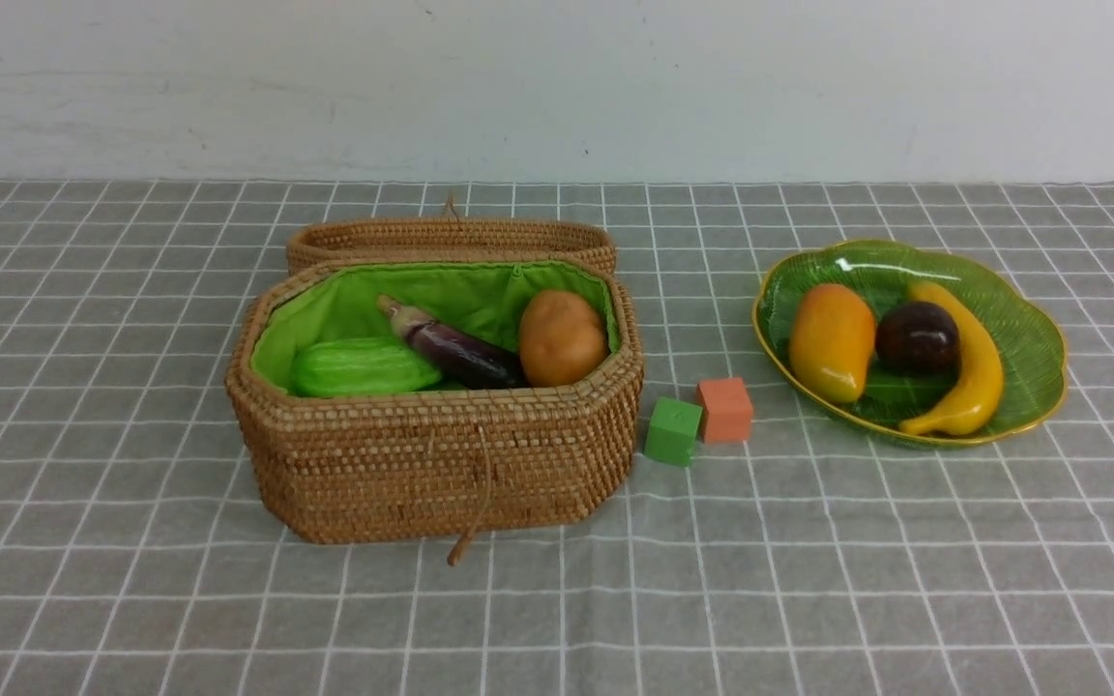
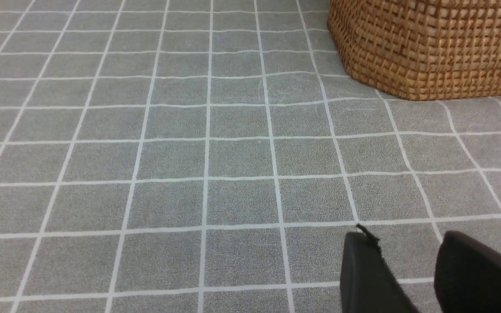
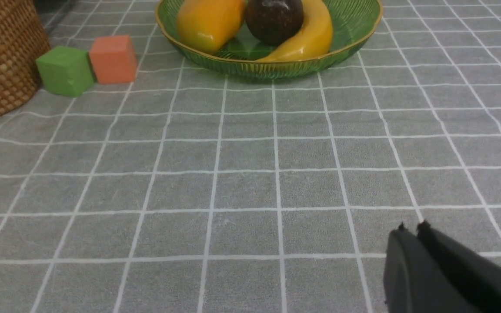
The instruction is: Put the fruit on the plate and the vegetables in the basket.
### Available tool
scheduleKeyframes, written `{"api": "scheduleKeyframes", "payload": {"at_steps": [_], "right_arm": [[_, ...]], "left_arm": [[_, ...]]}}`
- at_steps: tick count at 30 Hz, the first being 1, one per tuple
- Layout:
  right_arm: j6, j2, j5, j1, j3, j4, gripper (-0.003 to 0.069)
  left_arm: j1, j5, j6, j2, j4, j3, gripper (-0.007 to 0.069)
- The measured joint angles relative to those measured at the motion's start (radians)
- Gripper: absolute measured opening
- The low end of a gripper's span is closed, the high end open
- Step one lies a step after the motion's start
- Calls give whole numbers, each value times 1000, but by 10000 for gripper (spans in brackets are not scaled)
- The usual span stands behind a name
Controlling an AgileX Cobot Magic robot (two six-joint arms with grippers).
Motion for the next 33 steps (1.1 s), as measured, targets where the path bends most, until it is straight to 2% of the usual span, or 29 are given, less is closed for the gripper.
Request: {"api": "scheduleKeyframes", "payload": {"at_steps": [33], "right_arm": [[0,0,0,0,0,0,52]], "left_arm": [[0,0,0,0,1,0,238]]}}
